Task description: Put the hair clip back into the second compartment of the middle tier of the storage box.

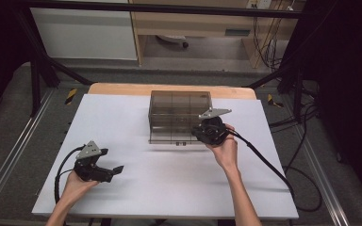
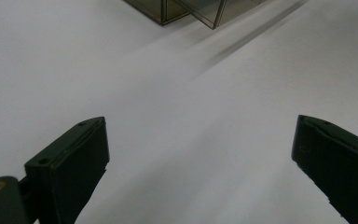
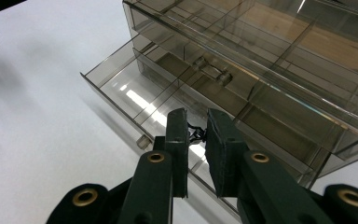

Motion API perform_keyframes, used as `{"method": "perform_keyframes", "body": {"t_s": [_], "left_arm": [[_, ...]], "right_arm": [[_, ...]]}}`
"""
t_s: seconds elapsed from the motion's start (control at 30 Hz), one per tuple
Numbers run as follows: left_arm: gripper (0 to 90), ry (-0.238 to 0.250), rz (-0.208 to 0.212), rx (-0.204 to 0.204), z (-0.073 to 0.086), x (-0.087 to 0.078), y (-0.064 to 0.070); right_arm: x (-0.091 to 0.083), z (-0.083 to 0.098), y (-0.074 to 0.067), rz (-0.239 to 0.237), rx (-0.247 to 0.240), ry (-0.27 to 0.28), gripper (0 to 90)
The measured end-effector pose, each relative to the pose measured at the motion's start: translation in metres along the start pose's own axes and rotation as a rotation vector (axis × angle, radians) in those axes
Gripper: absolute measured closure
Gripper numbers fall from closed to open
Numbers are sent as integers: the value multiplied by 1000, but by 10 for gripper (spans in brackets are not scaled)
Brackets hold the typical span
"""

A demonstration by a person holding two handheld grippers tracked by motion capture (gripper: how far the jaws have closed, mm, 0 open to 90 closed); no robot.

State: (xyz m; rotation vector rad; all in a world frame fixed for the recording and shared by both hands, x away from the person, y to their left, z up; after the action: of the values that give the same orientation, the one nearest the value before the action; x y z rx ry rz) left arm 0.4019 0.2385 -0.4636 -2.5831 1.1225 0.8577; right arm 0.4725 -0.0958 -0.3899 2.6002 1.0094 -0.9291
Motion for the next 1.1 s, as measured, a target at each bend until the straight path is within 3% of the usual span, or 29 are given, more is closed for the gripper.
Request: {"method": "perform_keyframes", "body": {"t_s": [1.1], "left_arm": [[33,1,3,-2,0,0,0]], "right_arm": [[33,-6,-1,5,6,-25,794]]}}
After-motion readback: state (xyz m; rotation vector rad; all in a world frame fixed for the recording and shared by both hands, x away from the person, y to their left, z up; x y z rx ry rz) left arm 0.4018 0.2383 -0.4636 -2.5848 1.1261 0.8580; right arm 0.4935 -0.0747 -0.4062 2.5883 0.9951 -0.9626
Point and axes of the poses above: each handheld gripper's, and its own axes: x roughly forward along the jaws, z roughly out of its underside, y roughly to its right, the point moved 6 cm from there along x, roughly forward along the jaws, and after that the axes turned 1 degree about x, right-handed, at the moved point
